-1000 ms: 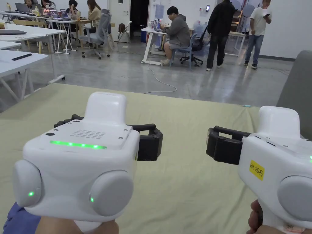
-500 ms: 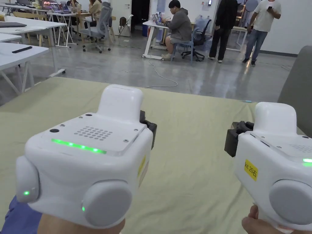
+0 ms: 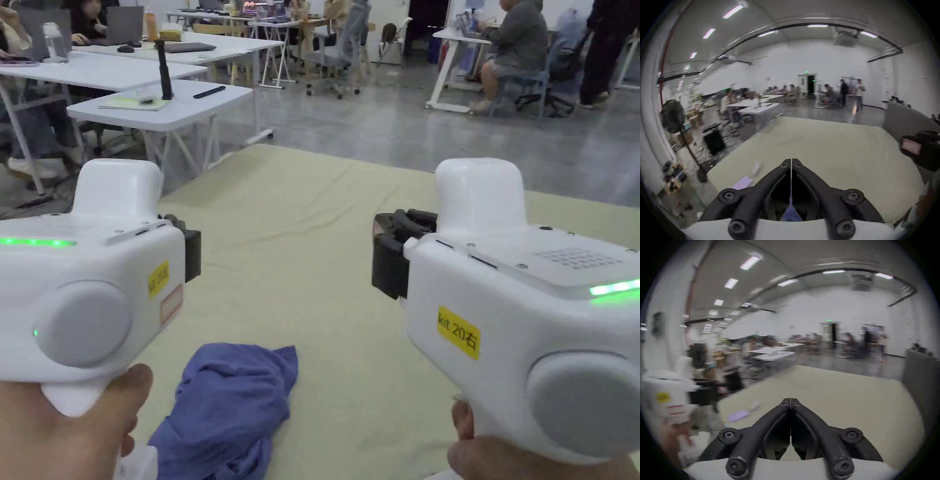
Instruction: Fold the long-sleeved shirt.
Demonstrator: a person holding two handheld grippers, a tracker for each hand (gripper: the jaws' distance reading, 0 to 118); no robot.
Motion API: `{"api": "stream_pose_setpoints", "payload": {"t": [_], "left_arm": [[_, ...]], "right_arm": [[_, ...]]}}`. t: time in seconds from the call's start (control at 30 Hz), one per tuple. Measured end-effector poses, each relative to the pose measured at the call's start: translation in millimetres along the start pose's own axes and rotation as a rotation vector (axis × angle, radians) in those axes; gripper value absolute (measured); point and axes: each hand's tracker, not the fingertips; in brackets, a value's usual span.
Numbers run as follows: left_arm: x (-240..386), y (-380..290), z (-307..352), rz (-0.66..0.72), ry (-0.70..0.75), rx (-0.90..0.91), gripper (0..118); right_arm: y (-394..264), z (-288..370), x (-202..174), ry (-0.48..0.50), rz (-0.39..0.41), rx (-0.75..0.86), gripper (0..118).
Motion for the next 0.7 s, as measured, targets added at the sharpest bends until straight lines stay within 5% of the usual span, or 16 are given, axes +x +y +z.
{"api": "stream_pose_setpoints", "payload": {"t": [0.07,0.13,0.17,0.2,0.23,0.27,0.57,0.6,0.63,0.67,0.7], "left_arm": [[-20,-10,-12,0.017,0.001,-0.056,0],[-25,-26,-31,0.025,-0.044,-0.113,0],[-23,-36,-45,0.033,-0.067,-0.153,9],[-20,-49,-60,0.049,-0.089,-0.178,40],[-19,-59,-72,0.065,-0.104,-0.174,97],[-16,-72,-90,0.064,-0.102,-0.19,118],[-7,-185,-245,0.118,-0.037,-0.591,113],[-6,-197,-258,0.109,-0.038,-0.646,96],[-4,-207,-270,0.098,-0.029,-0.69,56],[-2,-218,-282,0.086,-0.016,-0.738,37],[-3,-223,-283,0.109,-0.025,-0.735,36]], "right_arm": [[-6,-6,-12,0.099,-0.012,0.002,0],[-11,-6,-13,0.08,0.006,-0.015,0],[-15,-9,-10,0.059,0.015,-0.031,0],[-20,-11,-3,0.023,0.018,-0.056,0],[-24,-11,4,-0.004,0.013,-0.074,0],[-29,-12,13,-0.029,0.0,-0.099,0],[-74,-3,74,-0.209,-0.072,-0.232,0],[-76,0,79,-0.217,-0.082,-0.237,0],[-75,0,81,-0.221,-0.088,-0.238,0],[-75,2,84,-0.225,-0.093,-0.239,0],[-74,5,87,-0.233,-0.098,-0.238,0]]}}
